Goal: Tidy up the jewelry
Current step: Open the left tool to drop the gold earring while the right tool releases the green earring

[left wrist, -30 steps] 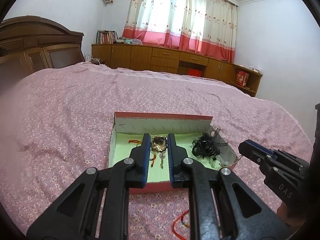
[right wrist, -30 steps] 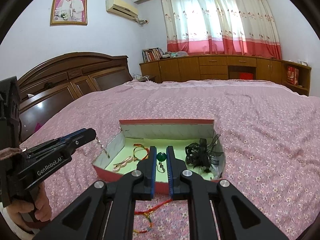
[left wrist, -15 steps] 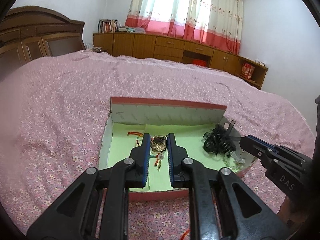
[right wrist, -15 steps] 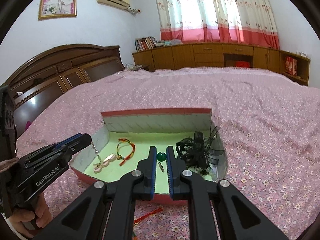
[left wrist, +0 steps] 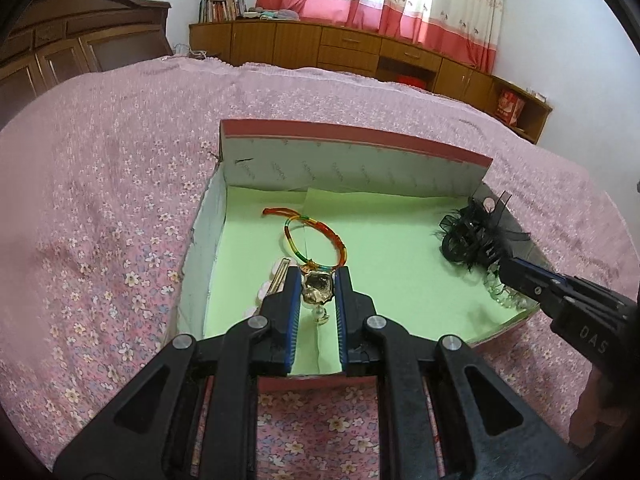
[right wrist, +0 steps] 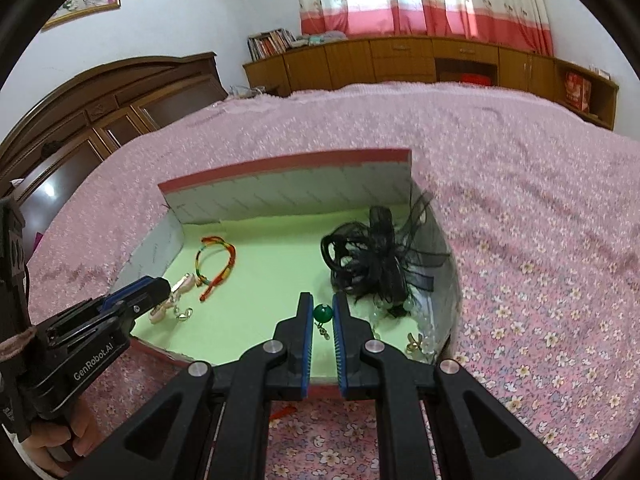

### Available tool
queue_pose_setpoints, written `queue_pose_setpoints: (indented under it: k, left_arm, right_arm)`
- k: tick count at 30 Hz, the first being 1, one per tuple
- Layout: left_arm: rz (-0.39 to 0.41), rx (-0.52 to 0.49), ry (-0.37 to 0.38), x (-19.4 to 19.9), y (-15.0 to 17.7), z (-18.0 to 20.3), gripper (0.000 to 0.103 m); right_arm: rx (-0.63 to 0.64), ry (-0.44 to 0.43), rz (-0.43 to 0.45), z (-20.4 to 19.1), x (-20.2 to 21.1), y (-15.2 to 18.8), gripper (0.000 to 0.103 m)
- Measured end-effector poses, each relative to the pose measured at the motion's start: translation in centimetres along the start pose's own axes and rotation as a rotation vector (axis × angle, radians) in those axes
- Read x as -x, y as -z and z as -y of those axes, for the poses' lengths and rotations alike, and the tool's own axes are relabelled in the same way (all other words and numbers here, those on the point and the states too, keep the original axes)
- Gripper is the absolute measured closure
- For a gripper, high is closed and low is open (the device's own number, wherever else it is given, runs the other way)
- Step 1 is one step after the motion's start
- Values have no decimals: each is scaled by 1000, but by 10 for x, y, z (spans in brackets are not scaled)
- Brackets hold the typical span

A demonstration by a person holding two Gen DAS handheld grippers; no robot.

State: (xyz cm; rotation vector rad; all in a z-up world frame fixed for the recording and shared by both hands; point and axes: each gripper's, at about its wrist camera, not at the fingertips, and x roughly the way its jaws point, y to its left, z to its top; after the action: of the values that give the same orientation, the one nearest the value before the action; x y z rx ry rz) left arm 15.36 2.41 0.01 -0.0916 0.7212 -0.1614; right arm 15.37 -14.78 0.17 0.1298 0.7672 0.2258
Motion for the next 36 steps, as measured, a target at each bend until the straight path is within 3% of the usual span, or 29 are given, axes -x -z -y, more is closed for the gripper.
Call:
queue_pose_setpoints:
  k: [12,16,25,36]
  left_arm:
    - [-37,-6,14,-3,-3,1,93]
    - [-53,18,47,0,-4,-2,89]
    - [-30,13,63,29,-6,-2,79]
    - [-25,-11,84,69,5,3,78]
  right_arm:
    - [-19,-11,-29,0,-5,0,91]
    - [-27,-30,-20,1,-2,0,80]
    - [-42,-46,39,0,24,-1,73]
    - [-53,-62,79,-6,70,13,72]
